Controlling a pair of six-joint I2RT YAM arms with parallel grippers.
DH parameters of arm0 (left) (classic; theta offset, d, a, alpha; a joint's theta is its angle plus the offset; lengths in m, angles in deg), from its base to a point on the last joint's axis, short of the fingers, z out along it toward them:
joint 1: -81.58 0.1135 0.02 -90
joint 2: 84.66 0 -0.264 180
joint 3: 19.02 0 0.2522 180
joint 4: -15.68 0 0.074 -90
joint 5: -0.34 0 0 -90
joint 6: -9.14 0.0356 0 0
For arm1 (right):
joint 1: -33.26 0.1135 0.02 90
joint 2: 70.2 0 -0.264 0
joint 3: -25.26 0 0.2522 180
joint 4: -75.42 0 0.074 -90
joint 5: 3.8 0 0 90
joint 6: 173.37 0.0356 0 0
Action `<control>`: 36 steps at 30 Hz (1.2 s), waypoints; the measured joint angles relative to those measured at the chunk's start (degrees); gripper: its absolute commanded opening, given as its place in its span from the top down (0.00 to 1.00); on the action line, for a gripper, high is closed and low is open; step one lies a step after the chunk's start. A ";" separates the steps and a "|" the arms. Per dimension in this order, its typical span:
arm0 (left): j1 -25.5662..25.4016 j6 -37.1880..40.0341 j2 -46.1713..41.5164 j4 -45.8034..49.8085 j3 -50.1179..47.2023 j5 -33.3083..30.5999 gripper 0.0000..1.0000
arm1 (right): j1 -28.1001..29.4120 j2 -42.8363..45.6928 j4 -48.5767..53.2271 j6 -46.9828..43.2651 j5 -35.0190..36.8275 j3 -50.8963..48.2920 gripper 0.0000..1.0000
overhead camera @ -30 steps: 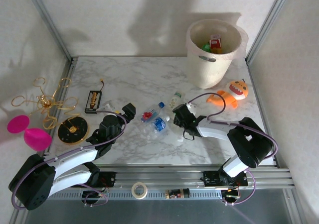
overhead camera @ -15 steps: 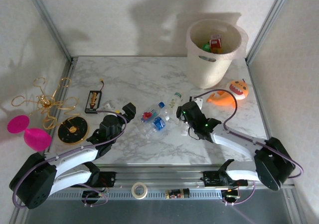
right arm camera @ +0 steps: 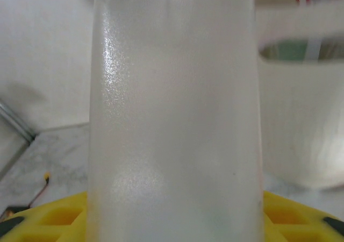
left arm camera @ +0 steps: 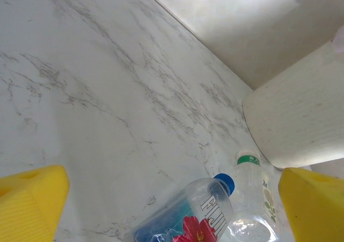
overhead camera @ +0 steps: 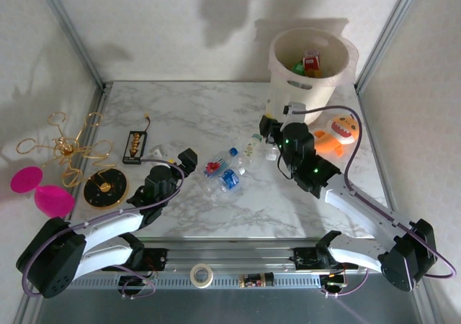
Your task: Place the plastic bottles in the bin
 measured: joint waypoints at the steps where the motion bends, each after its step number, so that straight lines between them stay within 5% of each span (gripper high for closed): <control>1: 0.09 0.00 -0.04 0.04 -0.07 0.02 0.00 | -0.92 -0.44 -0.79 -1.09 -0.22 1.05 0.55; 9: 0.20 -0.46 -1.75 0.22 -1.46 0.22 0.00 | -10.08 -5.90 -6.25 -5.95 -5.51 11.52 0.54; 23: 0.42 -0.83 -3.72 1.07 -1.97 1.11 0.00 | -28.50 -24.57 -10.60 -1.18 -15.78 32.02 0.55; 36: 0.48 -0.87 -8.35 4.00 -3.69 1.49 0.00 | -32.89 -40.63 -10.60 2.86 -20.70 45.59 0.55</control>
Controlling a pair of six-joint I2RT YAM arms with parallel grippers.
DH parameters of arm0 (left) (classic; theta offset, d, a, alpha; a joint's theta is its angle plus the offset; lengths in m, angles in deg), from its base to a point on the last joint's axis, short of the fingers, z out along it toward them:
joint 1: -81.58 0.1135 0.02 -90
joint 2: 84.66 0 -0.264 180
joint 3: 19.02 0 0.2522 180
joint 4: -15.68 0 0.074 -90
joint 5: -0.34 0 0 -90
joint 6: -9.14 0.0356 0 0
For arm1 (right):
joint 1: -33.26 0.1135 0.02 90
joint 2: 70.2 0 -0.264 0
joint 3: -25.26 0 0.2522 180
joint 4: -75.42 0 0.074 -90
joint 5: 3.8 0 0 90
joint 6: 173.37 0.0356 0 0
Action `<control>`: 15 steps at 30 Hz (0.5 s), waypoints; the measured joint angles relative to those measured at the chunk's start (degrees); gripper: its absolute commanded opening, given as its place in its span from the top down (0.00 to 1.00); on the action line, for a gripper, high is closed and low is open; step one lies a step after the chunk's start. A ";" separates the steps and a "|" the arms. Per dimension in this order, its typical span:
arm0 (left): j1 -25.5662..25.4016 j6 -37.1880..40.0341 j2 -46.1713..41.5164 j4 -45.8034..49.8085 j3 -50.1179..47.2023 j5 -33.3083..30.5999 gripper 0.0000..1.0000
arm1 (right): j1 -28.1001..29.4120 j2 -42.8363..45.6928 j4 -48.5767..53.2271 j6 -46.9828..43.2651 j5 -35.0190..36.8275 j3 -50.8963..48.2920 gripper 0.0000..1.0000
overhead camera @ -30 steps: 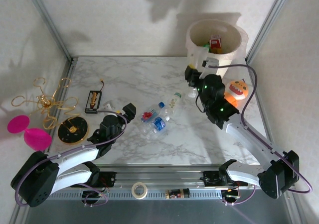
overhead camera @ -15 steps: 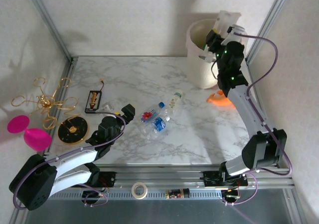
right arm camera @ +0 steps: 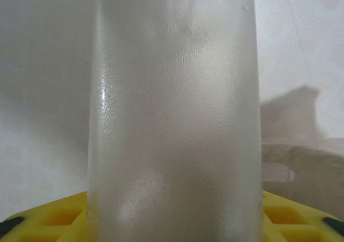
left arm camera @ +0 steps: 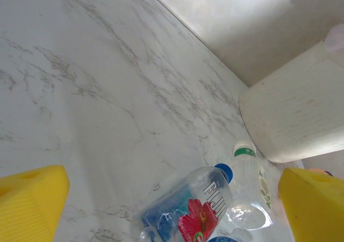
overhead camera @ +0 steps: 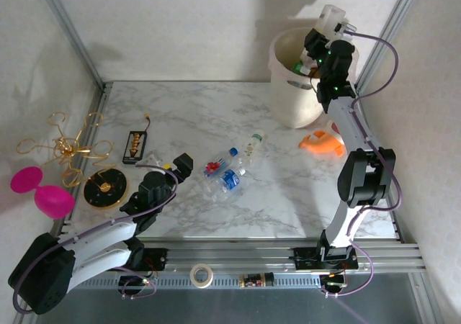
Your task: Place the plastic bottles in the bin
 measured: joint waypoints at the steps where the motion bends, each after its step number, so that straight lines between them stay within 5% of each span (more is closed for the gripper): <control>1: 0.02 0.00 -0.17 0.09 -0.09 0.00 0.00 | -0.15 -0.70 0.13 0.24 -0.44 0.76 0.55; 15: 0.24 -0.83 -0.76 0.81 -0.13 0.02 0.01 | -1.09 -14.69 7.34 5.03 -10.95 15.74 0.42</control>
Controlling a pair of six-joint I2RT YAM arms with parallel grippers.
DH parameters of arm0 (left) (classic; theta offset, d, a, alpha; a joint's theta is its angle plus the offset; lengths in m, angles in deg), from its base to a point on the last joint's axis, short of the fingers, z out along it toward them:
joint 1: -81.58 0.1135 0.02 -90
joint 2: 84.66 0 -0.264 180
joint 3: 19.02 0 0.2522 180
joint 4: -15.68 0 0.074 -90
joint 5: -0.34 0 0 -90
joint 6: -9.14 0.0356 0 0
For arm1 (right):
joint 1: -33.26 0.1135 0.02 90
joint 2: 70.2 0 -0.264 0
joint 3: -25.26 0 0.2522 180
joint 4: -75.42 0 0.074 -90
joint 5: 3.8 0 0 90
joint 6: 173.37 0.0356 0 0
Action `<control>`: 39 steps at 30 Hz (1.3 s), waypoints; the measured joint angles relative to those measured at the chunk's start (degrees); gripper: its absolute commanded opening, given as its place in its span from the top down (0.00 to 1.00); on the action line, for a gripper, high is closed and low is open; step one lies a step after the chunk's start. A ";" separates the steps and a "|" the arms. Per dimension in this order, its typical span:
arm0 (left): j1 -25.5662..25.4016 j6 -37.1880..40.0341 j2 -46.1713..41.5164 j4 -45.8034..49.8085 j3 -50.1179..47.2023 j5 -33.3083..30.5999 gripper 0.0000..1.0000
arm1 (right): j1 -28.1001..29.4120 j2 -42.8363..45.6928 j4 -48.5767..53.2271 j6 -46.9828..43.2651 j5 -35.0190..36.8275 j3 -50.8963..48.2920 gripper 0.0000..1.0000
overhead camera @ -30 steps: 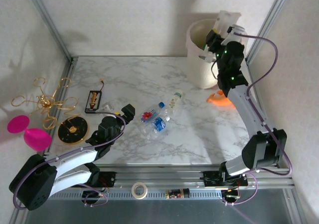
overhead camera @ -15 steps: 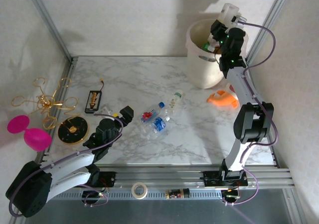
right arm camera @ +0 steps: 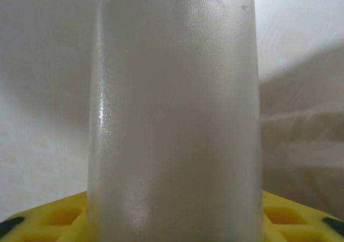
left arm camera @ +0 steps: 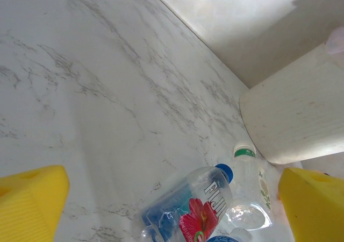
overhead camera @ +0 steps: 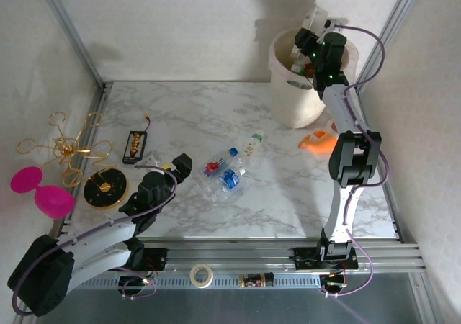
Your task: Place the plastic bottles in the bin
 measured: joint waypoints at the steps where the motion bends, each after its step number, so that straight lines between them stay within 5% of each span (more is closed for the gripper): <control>1: 0.00 0.02 -0.17 0.13 0.00 0.02 0.00 | 0.00 -0.33 0.85 0.24 -0.66 -0.02 0.38; 12: 0.00 0.00 -0.48 0.31 0.00 0.55 0.00 | -0.02 0.46 3.93 -0.33 -0.04 -0.11 0.18; 18: 0.00 0.02 -0.44 0.28 0.00 1.90 0.00 | -0.02 7.74 3.32 -2.40 1.99 -4.76 0.16; 21: 0.00 0.07 -0.22 0.26 0.00 3.04 0.00 | -0.02 12.98 1.68 -3.30 2.29 -8.61 0.07; 22: 0.00 0.07 -0.02 0.17 0.02 3.45 0.00 | -0.02 14.88 1.14 -3.67 2.21 -10.19 0.01; 39: -0.42 6.58 7.13 0.66 5.97 14.08 0.00 | 7.69 47.89 -4.50 -4.52 -2.27 -51.34 0.01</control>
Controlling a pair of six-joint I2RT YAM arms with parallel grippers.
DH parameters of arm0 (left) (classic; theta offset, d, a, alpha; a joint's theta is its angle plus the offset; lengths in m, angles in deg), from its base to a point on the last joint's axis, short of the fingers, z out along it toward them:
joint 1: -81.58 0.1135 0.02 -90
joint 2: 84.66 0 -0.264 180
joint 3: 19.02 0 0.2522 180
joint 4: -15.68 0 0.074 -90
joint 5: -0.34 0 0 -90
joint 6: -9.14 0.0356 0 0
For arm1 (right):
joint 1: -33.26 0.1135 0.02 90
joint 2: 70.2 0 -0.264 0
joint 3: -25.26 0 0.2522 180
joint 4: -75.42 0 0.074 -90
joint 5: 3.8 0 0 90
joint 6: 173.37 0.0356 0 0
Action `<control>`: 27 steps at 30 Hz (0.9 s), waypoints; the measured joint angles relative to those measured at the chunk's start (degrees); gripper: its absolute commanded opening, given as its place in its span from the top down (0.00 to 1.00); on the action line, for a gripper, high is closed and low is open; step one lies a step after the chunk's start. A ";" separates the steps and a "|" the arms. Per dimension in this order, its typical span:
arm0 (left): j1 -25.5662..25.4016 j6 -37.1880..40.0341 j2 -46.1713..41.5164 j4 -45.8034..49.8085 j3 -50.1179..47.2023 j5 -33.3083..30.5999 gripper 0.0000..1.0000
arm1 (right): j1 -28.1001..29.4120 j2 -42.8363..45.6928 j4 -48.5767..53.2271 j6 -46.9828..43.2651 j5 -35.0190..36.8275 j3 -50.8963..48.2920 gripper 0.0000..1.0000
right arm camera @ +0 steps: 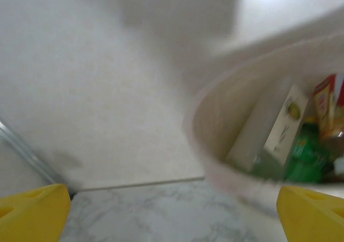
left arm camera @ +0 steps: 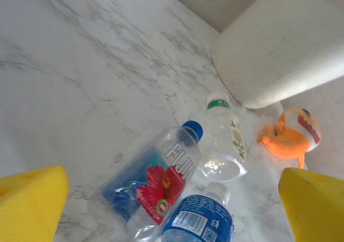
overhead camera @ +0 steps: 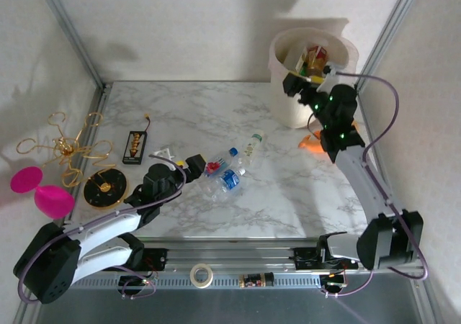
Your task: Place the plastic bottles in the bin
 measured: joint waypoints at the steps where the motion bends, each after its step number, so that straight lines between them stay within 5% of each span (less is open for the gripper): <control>1: -0.26 0.52 0.76 0.22 0.68 0.66 0.00 | 0.83 1.75 -0.39 0.42 0.00 -2.21 0.01; 18: -11.61 6.21 10.60 13.05 6.49 2.43 0.00 | 8.41 16.57 -5.27 15.32 3.80 -37.05 0.01; 27: -14.95 7.32 16.06 16.92 10.29 2.56 0.00 | 8.70 16.57 -6.86 19.23 5.22 -40.70 0.01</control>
